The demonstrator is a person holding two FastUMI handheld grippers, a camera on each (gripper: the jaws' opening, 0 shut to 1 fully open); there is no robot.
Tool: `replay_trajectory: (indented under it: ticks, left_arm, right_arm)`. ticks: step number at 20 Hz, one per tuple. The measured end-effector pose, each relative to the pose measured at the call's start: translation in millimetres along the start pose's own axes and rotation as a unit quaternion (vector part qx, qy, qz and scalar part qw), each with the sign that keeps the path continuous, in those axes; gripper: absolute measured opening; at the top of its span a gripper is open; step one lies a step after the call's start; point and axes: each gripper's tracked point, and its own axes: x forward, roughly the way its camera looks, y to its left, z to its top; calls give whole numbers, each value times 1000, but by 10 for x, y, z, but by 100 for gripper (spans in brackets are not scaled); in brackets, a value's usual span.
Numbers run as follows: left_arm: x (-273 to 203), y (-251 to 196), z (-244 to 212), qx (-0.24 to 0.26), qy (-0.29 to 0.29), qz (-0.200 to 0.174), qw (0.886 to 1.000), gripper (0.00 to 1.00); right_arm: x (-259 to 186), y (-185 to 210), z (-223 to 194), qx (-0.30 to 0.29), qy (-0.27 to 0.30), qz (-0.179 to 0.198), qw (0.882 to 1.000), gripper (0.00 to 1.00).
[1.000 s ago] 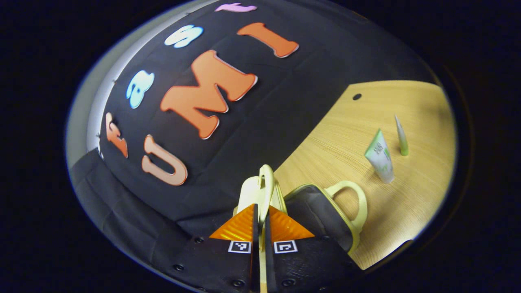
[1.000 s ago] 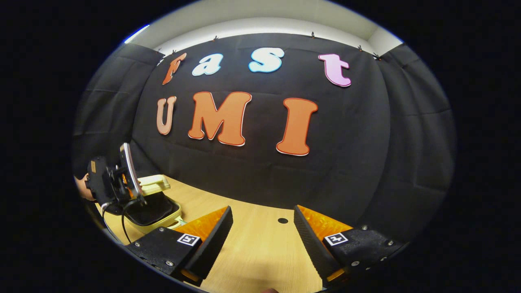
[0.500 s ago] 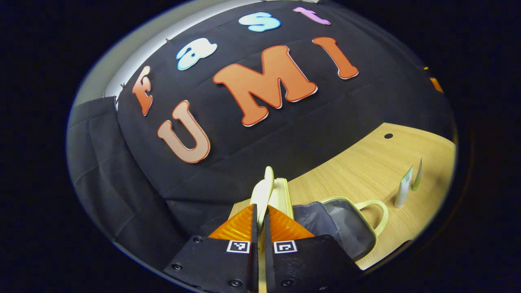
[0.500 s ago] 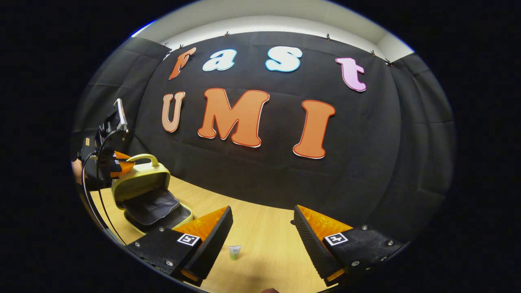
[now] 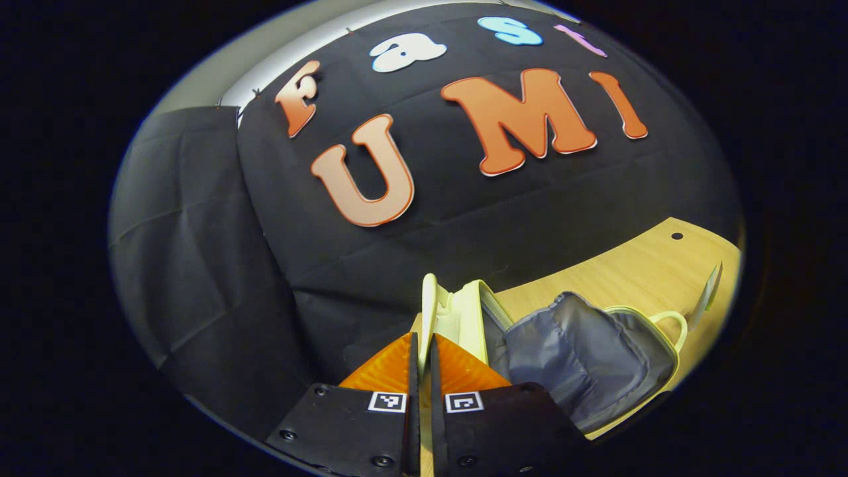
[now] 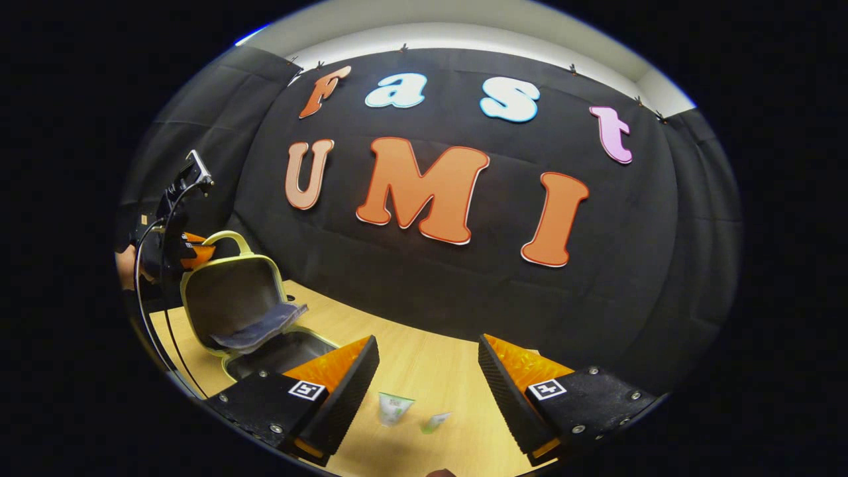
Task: First open the suitcase, pack the skin care products into it, and then close the suitcase.
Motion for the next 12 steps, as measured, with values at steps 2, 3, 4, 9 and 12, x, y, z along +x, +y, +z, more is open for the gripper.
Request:
replay_trajectory:
  ticks: [2,3,4,9,12]
  left_arm:
    - [-12,12,12,-9,18,10,1000,7]
    - [-5,9,-18,-12,26,15,999,7]
    - [13,-16,-39,-14,34,18,999,7]
    - [51,10,-111,-34,87,25,995,7]
    - [28,10,-97,-50,116,18,992,7]
  right_arm:
    - [28,204,10,6,6,2,1000,96]
    - [49,302,10,9,11,4,1000,96]
    - [63,393,19,10,15,6,1000,96]
    - [71,569,11,-1,33,6,999,96]
    - [51,533,-57,0,48,-6,999,96]
